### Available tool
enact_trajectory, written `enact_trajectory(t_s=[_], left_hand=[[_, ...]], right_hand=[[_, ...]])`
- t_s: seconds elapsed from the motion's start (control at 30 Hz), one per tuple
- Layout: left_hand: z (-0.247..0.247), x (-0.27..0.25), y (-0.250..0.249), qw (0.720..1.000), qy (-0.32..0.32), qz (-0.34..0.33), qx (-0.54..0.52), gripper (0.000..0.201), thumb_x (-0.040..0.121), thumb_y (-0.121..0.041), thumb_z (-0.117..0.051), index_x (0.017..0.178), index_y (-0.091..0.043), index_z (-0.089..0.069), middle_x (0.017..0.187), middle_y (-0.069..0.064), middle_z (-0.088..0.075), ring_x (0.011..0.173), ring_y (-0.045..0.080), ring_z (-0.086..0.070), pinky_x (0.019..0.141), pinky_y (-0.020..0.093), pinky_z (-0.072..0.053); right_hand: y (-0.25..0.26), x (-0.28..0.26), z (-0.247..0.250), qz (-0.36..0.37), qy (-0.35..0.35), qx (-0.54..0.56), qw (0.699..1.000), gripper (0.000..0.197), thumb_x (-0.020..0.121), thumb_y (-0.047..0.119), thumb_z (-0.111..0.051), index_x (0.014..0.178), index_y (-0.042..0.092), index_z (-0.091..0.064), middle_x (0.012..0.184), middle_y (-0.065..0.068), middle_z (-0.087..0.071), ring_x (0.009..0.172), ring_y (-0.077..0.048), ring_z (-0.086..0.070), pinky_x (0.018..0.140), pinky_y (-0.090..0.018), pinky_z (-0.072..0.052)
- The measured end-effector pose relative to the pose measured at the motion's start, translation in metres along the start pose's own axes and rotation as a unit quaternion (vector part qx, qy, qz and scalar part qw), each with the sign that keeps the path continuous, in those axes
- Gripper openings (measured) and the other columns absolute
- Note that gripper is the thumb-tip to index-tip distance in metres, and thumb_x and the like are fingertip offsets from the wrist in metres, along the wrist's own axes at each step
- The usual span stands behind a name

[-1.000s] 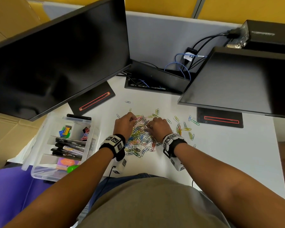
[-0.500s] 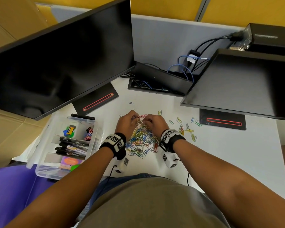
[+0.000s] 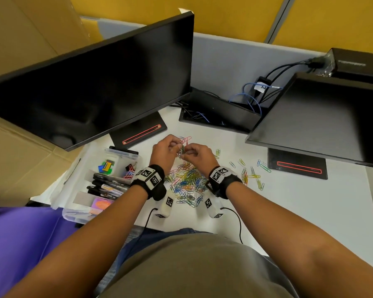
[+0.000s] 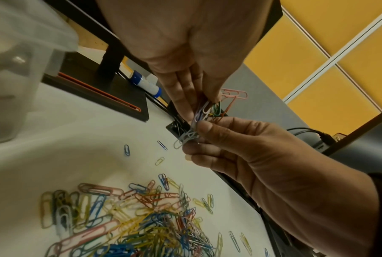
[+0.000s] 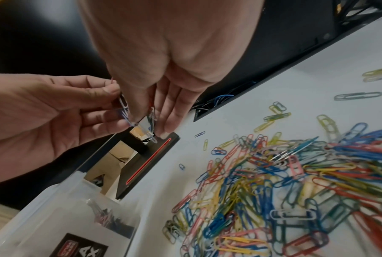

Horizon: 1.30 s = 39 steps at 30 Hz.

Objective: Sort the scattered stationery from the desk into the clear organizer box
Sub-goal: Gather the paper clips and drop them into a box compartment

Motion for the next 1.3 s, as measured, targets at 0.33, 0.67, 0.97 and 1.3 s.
enact_trajectory(t_s=[0.33, 0.67, 0.97, 1.3], left_hand=[[0.047, -0.019, 0.010, 0.999, -0.051, -0.009, 0.010, 0.003, 0.092, -0.023, -0.065, 0.095, -0.024, -0.066, 0.086, -0.006, -0.068, 0.082, 0.007, -0.064, 0.074, 0.021, -0.052], [0.131, -0.036, 0.033, 0.990, -0.136, 0.023, 0.025, 0.005, 0.093, -0.019, -0.062, 0.097, -0.021, -0.066, 0.085, -0.003, -0.068, 0.078, 0.009, -0.065, 0.068, 0.015, -0.049], [0.172, -0.051, 0.078, 0.983, -0.150, 0.077, 0.076, 0.008, 0.092, -0.020, -0.063, 0.089, -0.027, -0.065, 0.081, -0.006, -0.067, 0.075, 0.013, -0.064, 0.071, 0.033, -0.056], [0.151, -0.046, 0.079, 0.979, -0.065, 0.034, 0.188, 0.014, 0.093, -0.014, -0.061, 0.105, -0.014, -0.068, 0.099, 0.002, -0.067, 0.087, 0.017, -0.063, 0.078, 0.026, -0.051]], right_hand=[[0.037, -0.002, -0.028, 0.021, 0.017, -0.009, 1.000, 0.015, 0.087, 0.010, -0.072, 0.101, 0.004, -0.071, 0.080, -0.008, -0.073, 0.069, -0.016, -0.071, 0.073, -0.031, -0.061], [0.099, 0.010, -0.094, 0.077, 0.071, -0.026, 0.994, 0.013, 0.087, 0.010, -0.071, 0.099, 0.005, -0.070, 0.082, -0.011, -0.073, 0.073, -0.019, -0.072, 0.072, -0.028, -0.060], [0.123, 0.017, -0.166, 0.111, 0.106, -0.216, 0.964, 0.011, 0.088, 0.020, -0.069, 0.081, 0.028, -0.070, 0.077, 0.003, -0.071, 0.074, -0.017, -0.068, 0.076, -0.038, -0.058], [0.113, 0.017, -0.166, 0.115, 0.072, -0.420, 0.897, 0.015, 0.090, 0.022, -0.062, 0.102, 0.015, -0.066, 0.097, -0.009, -0.070, 0.092, -0.030, -0.066, 0.072, -0.034, -0.049]])
Point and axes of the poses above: each hand's wrist, its own x-axis towards the middle knuckle, its own z-axis out of the back of the hand, y = z × x, the point moved 5 cm from there along x, towards the middle knuckle
